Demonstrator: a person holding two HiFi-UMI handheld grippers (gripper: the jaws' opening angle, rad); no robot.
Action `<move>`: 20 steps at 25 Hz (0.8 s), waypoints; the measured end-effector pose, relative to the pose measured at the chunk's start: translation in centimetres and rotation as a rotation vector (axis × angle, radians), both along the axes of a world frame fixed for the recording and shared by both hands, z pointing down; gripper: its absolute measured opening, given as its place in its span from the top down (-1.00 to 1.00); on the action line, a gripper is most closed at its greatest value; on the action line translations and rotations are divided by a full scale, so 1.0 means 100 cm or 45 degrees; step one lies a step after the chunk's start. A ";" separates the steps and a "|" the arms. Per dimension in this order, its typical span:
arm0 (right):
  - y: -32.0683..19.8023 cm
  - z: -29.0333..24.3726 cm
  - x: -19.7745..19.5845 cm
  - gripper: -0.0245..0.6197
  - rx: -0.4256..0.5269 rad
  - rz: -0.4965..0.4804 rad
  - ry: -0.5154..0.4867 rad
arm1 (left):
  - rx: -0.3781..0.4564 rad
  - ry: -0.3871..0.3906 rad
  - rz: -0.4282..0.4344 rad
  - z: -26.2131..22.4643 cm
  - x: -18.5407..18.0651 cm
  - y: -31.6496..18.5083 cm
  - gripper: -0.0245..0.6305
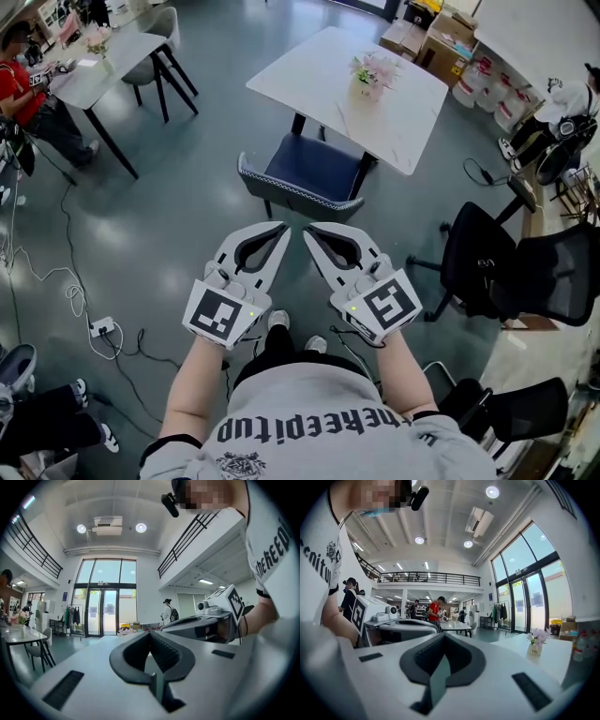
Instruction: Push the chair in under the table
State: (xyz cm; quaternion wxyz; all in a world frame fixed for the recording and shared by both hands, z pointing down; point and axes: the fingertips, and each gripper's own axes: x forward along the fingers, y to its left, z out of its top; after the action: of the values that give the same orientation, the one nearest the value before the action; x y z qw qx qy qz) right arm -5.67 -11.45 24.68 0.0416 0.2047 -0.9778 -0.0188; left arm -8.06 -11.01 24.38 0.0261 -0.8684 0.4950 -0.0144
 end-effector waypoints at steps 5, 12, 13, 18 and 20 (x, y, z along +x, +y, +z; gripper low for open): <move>0.009 -0.007 0.001 0.89 0.004 -0.010 -0.017 | 0.008 0.005 0.004 -0.004 0.005 0.010 0.88; 0.014 -0.005 -0.001 0.89 0.008 -0.008 -0.013 | 0.017 -0.006 0.004 -0.002 0.003 0.015 0.88; 0.015 -0.005 -0.002 0.89 0.009 -0.007 -0.013 | 0.018 -0.005 0.006 -0.002 0.002 0.016 0.88; 0.019 -0.007 -0.007 0.89 0.015 -0.001 -0.020 | 0.029 0.020 0.022 -0.006 -0.001 0.020 0.88; 0.019 -0.009 -0.008 0.89 0.019 0.003 -0.025 | 0.032 0.031 0.032 -0.007 -0.002 0.021 0.88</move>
State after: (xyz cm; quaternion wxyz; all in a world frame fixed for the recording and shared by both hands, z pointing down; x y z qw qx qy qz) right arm -6.46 -9.53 23.76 0.0307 0.2065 -0.9777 -0.0238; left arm -8.27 -8.91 23.67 0.0312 -0.8743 0.4844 0.0029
